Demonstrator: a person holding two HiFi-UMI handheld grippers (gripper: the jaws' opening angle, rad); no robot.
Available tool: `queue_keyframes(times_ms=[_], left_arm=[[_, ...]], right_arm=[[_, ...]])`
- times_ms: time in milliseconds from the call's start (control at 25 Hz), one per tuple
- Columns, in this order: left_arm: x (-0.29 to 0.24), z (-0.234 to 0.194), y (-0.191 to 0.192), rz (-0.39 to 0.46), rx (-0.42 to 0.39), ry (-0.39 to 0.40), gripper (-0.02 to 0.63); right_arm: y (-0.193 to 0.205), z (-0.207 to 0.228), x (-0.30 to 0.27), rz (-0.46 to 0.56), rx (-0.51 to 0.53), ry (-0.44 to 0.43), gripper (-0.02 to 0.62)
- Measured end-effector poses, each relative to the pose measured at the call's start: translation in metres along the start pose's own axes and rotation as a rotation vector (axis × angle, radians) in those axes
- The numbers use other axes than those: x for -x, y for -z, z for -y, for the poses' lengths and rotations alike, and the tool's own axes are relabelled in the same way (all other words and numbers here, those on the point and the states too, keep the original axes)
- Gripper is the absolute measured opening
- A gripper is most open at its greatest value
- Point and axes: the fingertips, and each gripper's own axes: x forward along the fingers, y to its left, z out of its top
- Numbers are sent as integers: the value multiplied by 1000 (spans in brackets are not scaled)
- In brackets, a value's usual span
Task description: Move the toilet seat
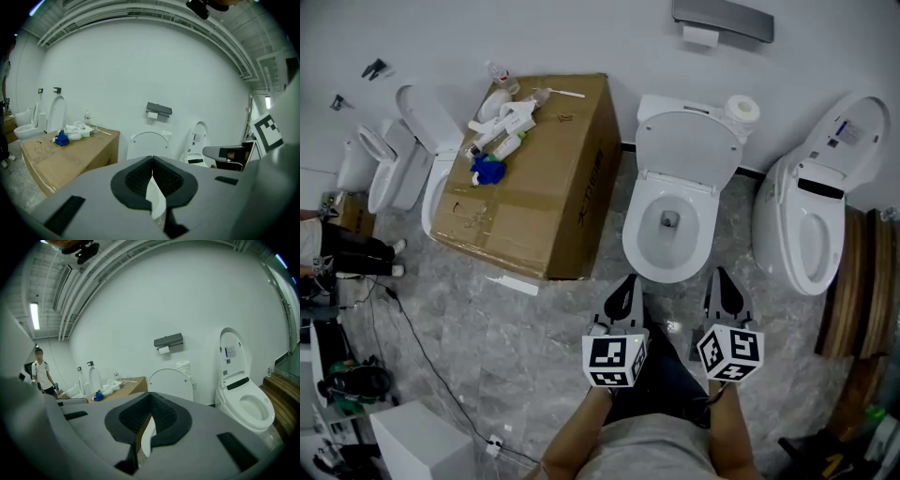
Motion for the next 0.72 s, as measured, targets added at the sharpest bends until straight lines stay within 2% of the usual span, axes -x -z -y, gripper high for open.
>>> queue_keyframes(times_ms=[440,720], left_arm=[[-50,-51,-17,-36,10,8,15],[-86,-65,-26,-62,6,53,17]], right_arm=[[-16,-22,-64,-12,3,16,15],[-16,-15,-91,-34,-15,69,15]])
